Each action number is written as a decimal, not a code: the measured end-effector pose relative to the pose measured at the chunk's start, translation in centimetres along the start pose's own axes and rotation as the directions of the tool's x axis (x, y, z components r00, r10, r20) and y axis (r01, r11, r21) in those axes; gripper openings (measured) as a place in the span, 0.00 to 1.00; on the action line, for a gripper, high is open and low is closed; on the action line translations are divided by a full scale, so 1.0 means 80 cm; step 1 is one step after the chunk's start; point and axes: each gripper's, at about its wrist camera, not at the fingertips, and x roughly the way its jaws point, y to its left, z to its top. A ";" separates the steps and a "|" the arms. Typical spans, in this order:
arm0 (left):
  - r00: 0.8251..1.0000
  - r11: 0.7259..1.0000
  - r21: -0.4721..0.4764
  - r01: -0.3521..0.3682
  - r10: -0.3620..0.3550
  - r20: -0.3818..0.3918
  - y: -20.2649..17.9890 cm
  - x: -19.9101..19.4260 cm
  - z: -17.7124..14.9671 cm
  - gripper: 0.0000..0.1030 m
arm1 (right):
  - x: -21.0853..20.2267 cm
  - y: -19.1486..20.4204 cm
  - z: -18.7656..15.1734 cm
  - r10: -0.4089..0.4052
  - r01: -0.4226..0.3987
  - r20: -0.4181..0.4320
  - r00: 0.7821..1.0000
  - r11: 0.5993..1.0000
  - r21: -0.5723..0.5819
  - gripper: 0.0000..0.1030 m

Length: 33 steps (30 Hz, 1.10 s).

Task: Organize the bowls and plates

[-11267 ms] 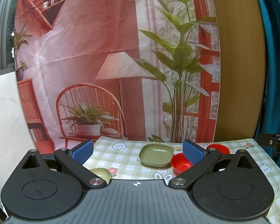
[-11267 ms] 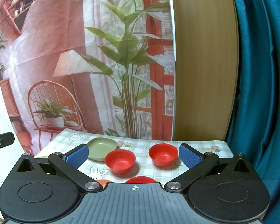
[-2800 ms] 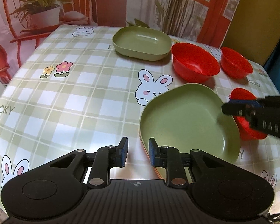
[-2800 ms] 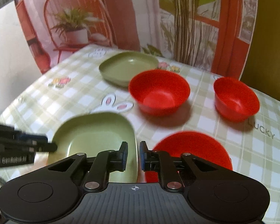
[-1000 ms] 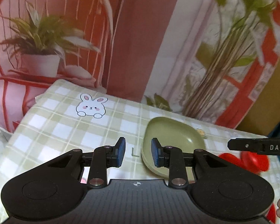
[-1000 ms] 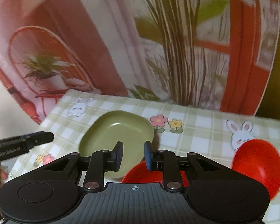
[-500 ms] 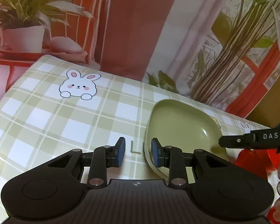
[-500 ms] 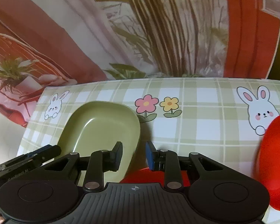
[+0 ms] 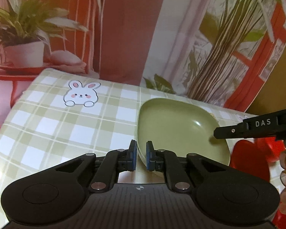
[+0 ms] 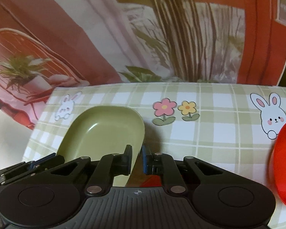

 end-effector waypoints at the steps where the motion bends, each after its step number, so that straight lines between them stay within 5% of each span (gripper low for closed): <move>1: 1.000 1.000 0.002 -0.002 0.002 0.007 0.000 -0.008 0.000 0.11 | -0.005 0.004 -0.001 0.006 -0.006 0.005 1.000 1.000 -0.006 0.11; 19: 0.998 0.998 0.058 0.040 -0.042 0.036 -0.066 -0.171 -0.049 0.15 | -0.140 0.022 -0.074 0.085 -0.076 0.086 0.993 0.992 -0.105 0.11; 33: 0.993 0.991 0.075 0.113 -0.110 -0.048 -0.124 -0.211 -0.121 0.17 | -0.198 -0.014 -0.148 0.075 -0.063 0.072 0.995 0.985 -0.160 0.12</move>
